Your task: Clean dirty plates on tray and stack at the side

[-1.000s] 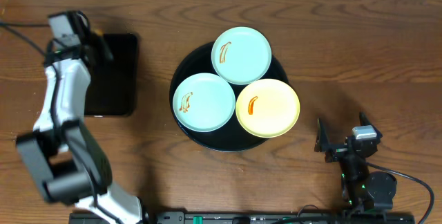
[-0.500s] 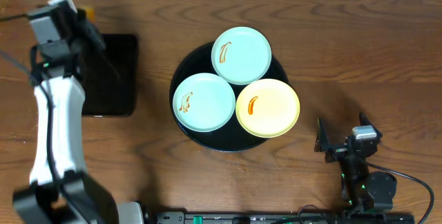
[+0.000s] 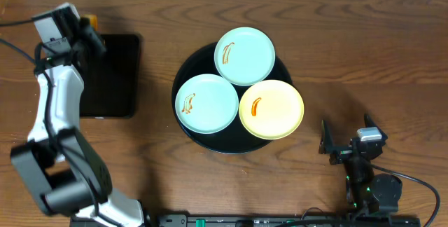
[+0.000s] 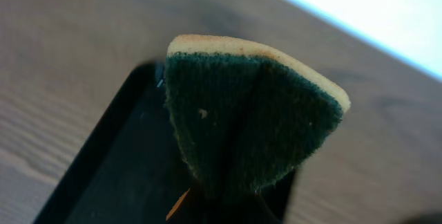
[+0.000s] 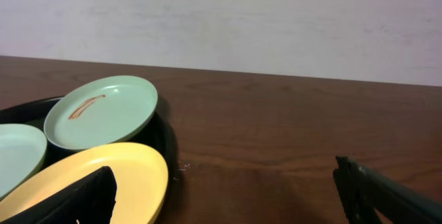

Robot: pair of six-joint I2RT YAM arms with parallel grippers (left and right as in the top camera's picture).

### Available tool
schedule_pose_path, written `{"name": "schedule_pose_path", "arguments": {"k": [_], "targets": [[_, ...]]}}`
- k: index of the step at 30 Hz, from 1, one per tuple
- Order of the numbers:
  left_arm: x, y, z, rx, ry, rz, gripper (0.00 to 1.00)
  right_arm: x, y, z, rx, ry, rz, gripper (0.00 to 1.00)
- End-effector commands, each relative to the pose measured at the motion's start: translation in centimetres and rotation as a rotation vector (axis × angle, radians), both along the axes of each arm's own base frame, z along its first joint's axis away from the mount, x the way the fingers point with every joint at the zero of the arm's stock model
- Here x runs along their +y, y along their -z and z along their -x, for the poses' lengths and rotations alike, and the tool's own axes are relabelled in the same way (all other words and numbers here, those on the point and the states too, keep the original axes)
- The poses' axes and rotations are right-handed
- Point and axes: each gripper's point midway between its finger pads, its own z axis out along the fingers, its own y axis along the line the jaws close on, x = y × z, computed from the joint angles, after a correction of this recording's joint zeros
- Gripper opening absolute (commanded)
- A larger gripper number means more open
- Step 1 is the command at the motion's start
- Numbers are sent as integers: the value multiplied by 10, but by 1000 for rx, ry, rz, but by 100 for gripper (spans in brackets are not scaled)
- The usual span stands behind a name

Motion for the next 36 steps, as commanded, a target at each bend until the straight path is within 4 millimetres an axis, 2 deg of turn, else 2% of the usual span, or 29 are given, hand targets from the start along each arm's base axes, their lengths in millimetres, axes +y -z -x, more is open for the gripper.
{"name": "schedule_pose_path", "arguments": {"k": [1,4,5,8,10,12,13,15,18,21,22,24,25,28,30,36], "targets": [[7,-15,-3,-56,21,9,7,2,1,0,0,-7,8,99],[-7,-51,-7,-172,107,50,7,2,1,0,0,-7,8,99],[-12,-70,-8,-224,137,51,7,2,1,0,0,-7,8,99],[-17,-105,-3,-302,156,22,8,2,1,0,0,-7,8,99],[-19,-118,1,-326,158,9,7,2,1,0,0,-7,8,99],[-19,-120,3,-326,159,5,7,2,1,0,0,-7,8,99],[-19,-117,3,-315,165,-3,7,2,1,0,0,-7,8,99],[-8,-94,5,-235,132,-48,7,2,1,0,0,-7,8,99],[8,-40,7,-83,69,-43,7,2,1,0,0,-7,8,99],[7,18,7,38,75,26,8,2,1,0,0,-7,8,99],[4,31,6,60,85,49,7,2,1,0,0,-7,8,99],[-5,46,3,70,123,102,8,2,1,0,0,-7,8,99],[-8,45,1,59,136,112,7,2,1,0,0,-7,8,99],[-16,21,-8,-29,187,125,7,2,1,0,0,-7,8,99],[-20,-7,-11,-101,212,119,8,2,1,0,0,-7,8,99],[-27,-110,2,-306,232,8,7,2,1,0,0,-7,8,99]]}}
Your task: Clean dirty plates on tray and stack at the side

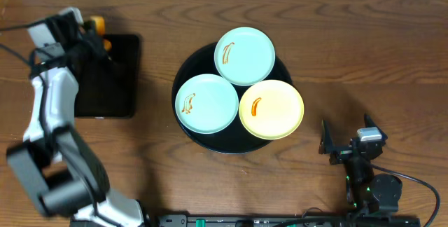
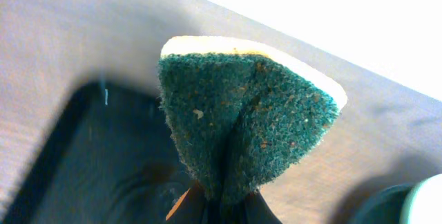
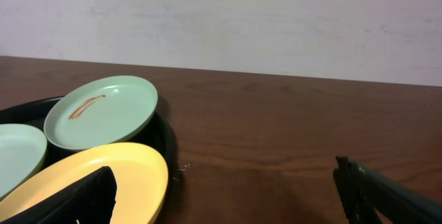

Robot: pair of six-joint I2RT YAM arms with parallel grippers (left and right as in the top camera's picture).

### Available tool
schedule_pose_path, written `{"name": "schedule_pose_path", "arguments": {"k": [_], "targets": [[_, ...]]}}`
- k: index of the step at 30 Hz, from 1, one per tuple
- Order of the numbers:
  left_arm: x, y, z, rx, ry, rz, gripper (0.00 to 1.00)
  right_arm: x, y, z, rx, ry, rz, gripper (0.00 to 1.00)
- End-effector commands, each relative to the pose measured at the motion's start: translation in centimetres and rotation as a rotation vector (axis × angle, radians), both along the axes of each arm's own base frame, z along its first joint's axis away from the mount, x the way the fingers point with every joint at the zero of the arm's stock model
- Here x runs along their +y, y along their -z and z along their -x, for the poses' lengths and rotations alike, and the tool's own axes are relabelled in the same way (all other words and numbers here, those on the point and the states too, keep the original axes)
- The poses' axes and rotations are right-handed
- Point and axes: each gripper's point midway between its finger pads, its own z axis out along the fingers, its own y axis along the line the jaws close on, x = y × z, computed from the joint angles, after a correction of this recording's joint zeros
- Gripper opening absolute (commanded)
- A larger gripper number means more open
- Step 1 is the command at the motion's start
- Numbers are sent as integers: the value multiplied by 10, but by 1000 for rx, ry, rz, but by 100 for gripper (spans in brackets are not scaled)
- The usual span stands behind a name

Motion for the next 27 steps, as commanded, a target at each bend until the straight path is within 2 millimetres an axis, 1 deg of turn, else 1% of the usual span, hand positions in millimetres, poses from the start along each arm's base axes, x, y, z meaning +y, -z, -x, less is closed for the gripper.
{"name": "schedule_pose_path", "arguments": {"k": [1,2,4,5,6,8,10,14,15,16,18,19,23,25,27], "targets": [[-8,-88,9,-193,33,-62,7,2,1,0,-1,-7,8,99],[-10,-100,13,-216,33,-73,7,2,1,0,-1,-7,8,99],[-11,-110,17,-234,30,-84,7,2,1,0,-1,-7,8,99],[-11,-108,17,-230,30,-83,7,2,1,0,-1,-7,8,99],[-10,-100,15,-211,29,-74,7,2,1,0,-1,-7,8,99],[-7,-79,10,-165,24,-57,8,2,1,0,-1,-7,8,99],[-1,-48,3,-99,12,-36,7,2,1,0,-1,-7,8,99],[8,25,-5,50,-9,41,7,2,1,0,-1,-7,8,99],[11,34,-5,67,-20,65,7,2,1,0,-1,-7,8,99],[13,39,-4,77,-34,80,7,2,1,0,-1,-7,8,99],[18,37,-2,75,-55,100,7,2,1,0,-1,-7,8,99],[17,29,-1,55,-40,112,7,2,1,0,-1,-7,8,99],[1,-20,6,-61,66,167,7,2,1,0,-1,-7,8,100],[-5,-45,11,-114,94,162,7,2,1,0,-1,-7,8,99],[-7,-66,16,-154,97,138,7,2,1,0,-1,-7,8,99]]}}
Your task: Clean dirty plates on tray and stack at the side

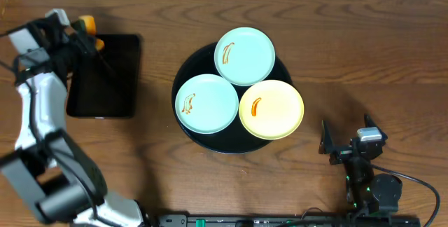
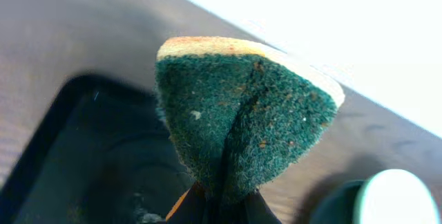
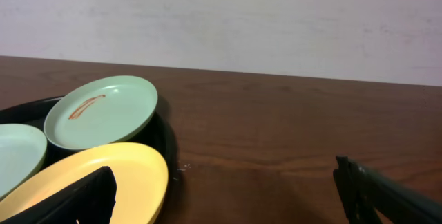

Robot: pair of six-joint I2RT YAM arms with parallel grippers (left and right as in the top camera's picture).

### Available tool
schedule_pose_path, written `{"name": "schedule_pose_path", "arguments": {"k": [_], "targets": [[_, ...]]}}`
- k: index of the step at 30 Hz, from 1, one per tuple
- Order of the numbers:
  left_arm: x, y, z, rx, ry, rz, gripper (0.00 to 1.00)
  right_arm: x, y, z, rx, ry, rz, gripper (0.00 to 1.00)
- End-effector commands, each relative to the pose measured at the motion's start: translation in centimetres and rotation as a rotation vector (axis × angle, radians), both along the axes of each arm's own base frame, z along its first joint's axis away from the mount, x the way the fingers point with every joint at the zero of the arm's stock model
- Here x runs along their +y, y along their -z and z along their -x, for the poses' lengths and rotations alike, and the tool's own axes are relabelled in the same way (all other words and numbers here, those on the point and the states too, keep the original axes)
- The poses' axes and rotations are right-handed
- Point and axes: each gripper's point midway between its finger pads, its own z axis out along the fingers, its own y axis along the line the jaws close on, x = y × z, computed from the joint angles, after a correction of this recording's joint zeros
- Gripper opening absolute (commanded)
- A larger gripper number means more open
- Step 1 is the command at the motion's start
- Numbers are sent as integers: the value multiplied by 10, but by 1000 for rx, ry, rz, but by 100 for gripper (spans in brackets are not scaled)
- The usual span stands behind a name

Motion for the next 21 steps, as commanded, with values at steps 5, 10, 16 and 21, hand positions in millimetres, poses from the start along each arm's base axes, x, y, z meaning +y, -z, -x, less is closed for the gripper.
{"name": "schedule_pose_path", "arguments": {"k": [5,10,16,21], "targets": [[-22,-103,16,-224,78,-58,7,2,1,0,0,-7,8,99],[-7,-68,15,-123,22,-87,7,2,1,0,0,-7,8,99],[14,25,16,98,-49,-99,7,2,1,0,0,-7,8,99],[12,39,19,136,-39,-74,7,2,1,0,0,-7,8,99]]}}
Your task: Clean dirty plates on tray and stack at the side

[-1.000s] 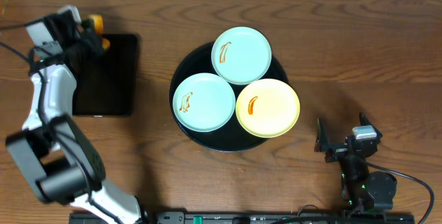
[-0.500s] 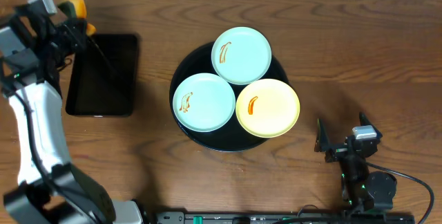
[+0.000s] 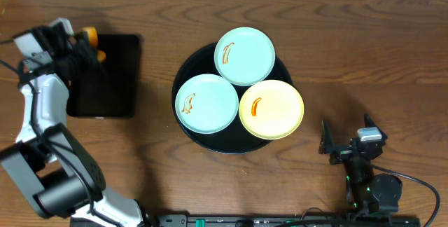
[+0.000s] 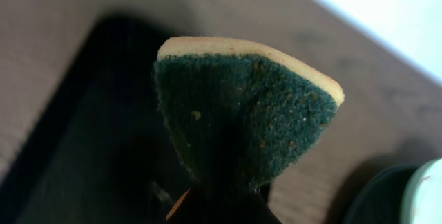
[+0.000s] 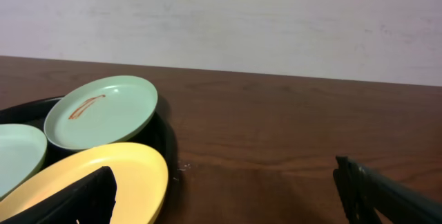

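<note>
A round black tray (image 3: 189, 62) holds three plates with red-brown smears: a mint one (image 3: 244, 55) at the back, a mint one (image 3: 207, 103) at the front left, and a yellow one (image 3: 271, 109) at the front right. My left gripper (image 4: 221, 209) is shut on a green-and-yellow sponge (image 4: 242, 110), far left of the tray, over the back left corner of a black mat (image 3: 108, 80). My right gripper (image 5: 228, 200) stands open, low on the table right of the tray, beside the yellow plate (image 5: 103, 172), with nothing between its fingers.
The black rectangular mat (image 4: 76, 141) lies flat at the left of the wooden table (image 3: 364, 52). The tray's rim (image 4: 376, 196) shows at the lower right of the left wrist view. The right arm's base sits by the front edge.
My left gripper, still shut on the sponge, has shifted slightly toward the mat, which now fills more of its wrist view. The right arm and the plates have not moved.
My left gripper was shut on the sponge over the mat's back left corner at every moment, shifting and turning a little near that corner. The right gripper stayed open by the tray. The three plates keep their smears and places.
</note>
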Robot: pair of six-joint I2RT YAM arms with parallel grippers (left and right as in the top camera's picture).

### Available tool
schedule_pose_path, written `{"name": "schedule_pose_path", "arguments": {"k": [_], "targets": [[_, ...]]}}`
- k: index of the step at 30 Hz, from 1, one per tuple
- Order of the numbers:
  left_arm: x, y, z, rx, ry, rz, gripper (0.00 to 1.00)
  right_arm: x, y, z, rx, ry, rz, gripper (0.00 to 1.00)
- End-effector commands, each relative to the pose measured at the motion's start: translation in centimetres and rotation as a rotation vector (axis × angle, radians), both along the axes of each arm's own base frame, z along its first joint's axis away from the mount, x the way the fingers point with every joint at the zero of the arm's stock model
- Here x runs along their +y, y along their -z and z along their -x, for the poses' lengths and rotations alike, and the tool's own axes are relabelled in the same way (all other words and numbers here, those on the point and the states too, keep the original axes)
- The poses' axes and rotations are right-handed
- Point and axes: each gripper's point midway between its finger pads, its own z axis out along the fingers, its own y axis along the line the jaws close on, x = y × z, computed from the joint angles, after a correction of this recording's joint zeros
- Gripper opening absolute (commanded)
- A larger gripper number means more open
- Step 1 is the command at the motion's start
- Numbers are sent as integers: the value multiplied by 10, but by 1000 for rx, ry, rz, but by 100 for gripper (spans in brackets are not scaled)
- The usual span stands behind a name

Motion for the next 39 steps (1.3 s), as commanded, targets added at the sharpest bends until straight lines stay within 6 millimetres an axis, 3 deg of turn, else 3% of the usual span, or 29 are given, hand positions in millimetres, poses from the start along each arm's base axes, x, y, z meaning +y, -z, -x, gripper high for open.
{"name": "schedule_pose_path", "arguments": {"k": [1,9,11,13,16,18,22,24,26,28,30,35,39], "targets": [[4,-11,1,-21,4,-43,7,2,1,0,-1,-7,8,99],[-5,-123,18,-249,0,-165,7,2,1,0,-1,-7,8,99],[-8,-145,25,-293,-1,-189,7,2,1,0,-1,-7,8,99],[-8,-153,28,-306,-9,-205,7,2,1,0,-1,-7,8,99],[-1,-134,27,-261,-10,-238,8,2,1,0,-1,-7,8,99],[7,-105,23,-193,-27,-237,7,2,1,0,-1,-7,8,99],[14,-27,13,-33,-13,-171,7,2,1,0,-1,-7,8,99],[13,0,11,16,0,-133,7,2,1,0,-1,-7,8,99],[7,10,10,25,24,-98,7,2,1,0,-1,-7,8,99],[1,5,7,-5,52,-73,7,2,1,0,-1,-7,8,99],[-6,-14,3,-66,84,-63,7,2,1,0,-1,-7,8,99],[-19,-109,8,-292,130,-134,8,2,1,0,-1,-7,8,99],[-29,-185,30,-455,123,-245,7,2,1,0,-1,-7,8,99]]}}
